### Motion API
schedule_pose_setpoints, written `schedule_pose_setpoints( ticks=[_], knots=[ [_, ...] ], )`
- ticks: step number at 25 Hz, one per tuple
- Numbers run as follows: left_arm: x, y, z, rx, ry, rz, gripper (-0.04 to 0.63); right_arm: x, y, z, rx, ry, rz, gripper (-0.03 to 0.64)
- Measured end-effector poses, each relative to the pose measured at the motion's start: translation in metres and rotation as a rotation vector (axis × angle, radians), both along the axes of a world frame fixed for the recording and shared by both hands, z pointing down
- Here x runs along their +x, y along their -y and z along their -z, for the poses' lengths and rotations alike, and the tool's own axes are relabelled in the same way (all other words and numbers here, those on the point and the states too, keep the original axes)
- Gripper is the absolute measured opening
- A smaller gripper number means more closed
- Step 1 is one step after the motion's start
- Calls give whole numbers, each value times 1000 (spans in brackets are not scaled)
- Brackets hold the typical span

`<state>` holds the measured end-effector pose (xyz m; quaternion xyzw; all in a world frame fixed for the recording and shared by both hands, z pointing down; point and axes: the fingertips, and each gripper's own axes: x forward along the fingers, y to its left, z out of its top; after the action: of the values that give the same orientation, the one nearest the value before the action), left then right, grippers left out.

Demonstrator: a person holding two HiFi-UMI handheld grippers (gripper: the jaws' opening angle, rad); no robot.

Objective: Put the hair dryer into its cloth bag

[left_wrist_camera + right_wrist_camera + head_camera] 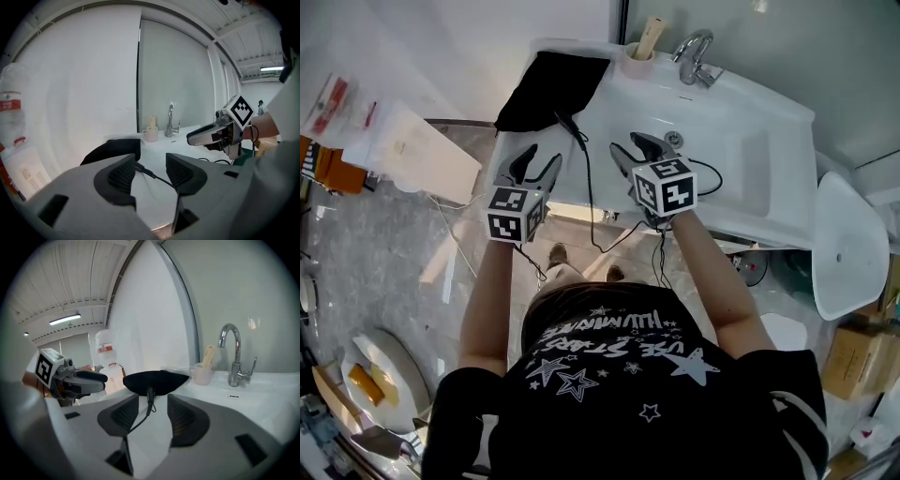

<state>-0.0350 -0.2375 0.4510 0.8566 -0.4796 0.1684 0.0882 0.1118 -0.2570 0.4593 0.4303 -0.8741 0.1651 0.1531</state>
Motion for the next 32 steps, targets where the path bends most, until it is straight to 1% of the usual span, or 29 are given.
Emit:
schedule_pose_setpoints(
  ticks=[2,5,7,8,11,12,16,20,24,32],
  knots=[
    [10,-10,1,7,-16,18,182,12,-7,2,10,10,-6,177],
    [24,-26,-3,-6,-31,27,146,30,-16,1,22,12,-26,116],
    [33,-36,-6,-15,-33,21,110,45,-20,0,34,14,-67,53],
    [36,-40,-8,-19,-35,20,93,52,-22,1,35,27,-87,7],
    [42,-47,-12,-30,-47,25,44,68,-27,1,28,103,-123,6],
    [43,-50,-13,-34,-48,25,36,73,-28,1,29,110,-132,6],
    [42,-60,-18,-43,-49,26,11,80,-37,1,56,64,-135,6],
    [37,-79,-20,-49,-68,31,11,77,-56,2,83,-3,-125,6],
    [34,-112,-21,-60,-81,4,9,72,-91,2,78,-20,-145,6],
    [33,-184,-21,-70,-84,-57,9,71,-173,7,83,-40,-197,6]
  ],
)
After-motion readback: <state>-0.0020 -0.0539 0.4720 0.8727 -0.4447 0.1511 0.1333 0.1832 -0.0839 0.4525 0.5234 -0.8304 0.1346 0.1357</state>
